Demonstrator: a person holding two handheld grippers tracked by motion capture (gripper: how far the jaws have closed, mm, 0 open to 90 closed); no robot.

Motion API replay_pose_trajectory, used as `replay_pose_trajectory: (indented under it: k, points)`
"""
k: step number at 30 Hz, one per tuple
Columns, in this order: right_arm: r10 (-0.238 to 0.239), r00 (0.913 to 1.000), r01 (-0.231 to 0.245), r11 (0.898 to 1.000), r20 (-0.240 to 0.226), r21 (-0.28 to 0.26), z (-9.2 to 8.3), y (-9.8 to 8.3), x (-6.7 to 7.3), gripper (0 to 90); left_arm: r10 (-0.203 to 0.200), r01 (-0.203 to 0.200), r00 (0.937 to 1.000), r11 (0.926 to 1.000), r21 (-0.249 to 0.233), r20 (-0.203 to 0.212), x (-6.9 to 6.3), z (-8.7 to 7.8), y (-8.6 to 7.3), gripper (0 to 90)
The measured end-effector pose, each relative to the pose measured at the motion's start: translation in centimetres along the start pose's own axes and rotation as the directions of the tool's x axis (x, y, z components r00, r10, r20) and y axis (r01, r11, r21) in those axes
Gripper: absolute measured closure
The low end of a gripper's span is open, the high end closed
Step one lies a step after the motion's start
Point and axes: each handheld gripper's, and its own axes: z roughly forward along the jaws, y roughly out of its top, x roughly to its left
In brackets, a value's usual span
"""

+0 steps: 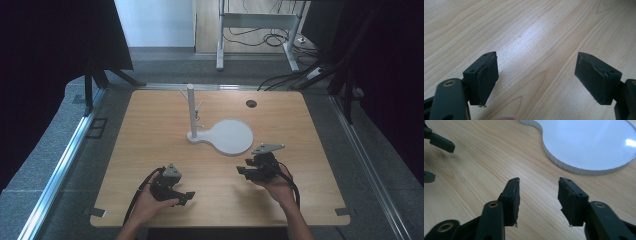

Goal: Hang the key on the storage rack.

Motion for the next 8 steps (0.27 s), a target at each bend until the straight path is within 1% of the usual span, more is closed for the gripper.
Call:
replay_pose_trajectory:
  k: [4,8]
  points:
    - [0.015,0.9999,-0.015,1.0,-0.007,-0.013,-0.2,-0.4,0.1,46.9,0.001,-0.001,1.0,1.0,-0.007,0.002,-0.1,-0.2,0.1,19.4]
    - [0.022,0.9997,-0.022,1.0,0.011,-0.012,-0.4,-1.2,0.0,45.8,0.002,-0.002,1.0,0.9999,-0.015,0.003,0.0,-0.4,0.1,19.4]
